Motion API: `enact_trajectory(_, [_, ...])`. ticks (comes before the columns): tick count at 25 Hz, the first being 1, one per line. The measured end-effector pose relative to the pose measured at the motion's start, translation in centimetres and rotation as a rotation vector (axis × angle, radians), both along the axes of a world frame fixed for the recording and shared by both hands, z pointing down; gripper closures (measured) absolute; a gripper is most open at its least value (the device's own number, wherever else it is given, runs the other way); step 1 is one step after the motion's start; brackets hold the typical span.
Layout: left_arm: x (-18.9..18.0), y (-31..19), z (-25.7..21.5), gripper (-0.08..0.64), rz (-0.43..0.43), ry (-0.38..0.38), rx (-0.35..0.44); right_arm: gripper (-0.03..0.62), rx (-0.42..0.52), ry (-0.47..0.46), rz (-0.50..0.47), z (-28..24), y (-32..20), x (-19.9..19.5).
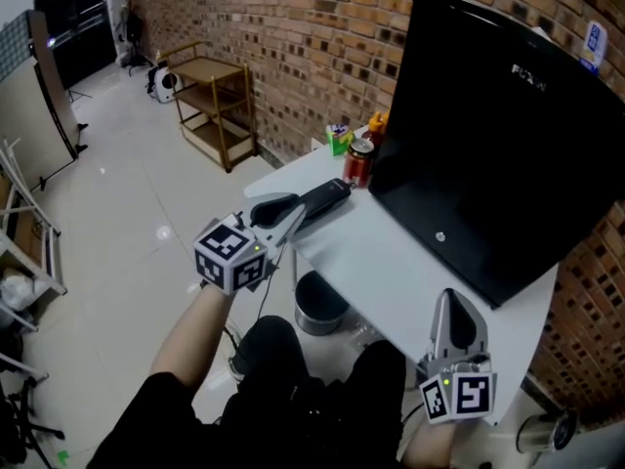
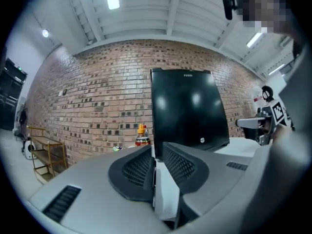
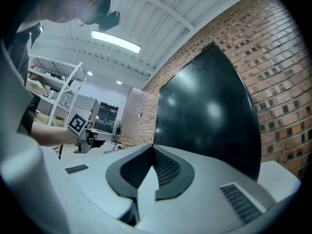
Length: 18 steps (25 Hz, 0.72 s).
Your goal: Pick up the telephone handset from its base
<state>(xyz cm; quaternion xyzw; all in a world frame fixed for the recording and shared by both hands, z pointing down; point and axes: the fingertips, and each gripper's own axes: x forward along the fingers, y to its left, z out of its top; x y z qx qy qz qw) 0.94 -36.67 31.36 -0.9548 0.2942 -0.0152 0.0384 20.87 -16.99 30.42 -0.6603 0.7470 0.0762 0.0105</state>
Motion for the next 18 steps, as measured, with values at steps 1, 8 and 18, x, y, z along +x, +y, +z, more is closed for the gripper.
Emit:
enact_trajectory(1, [0.4, -0.7, 0.2, 0.449, -0.008, -0.045, -0.016, 0.583, -0.001, 0.001, -0.003, 0.0, -0.1, -0.1])
enact_trajectory(8, [2.9, -6.0, 3.0, 0.296, -0.012, -0.302, -0.138, 0.583, -0.009, 0.003, -0.010, 0.6, -0.9, -0.3])
enact_trajectory(18, [4.7, -7.7, 7.7, 0.233, 0.103, -0.458, -0.314, 0.581, -0.028, 0.034, 0.001, 1.0, -1.7, 0.2])
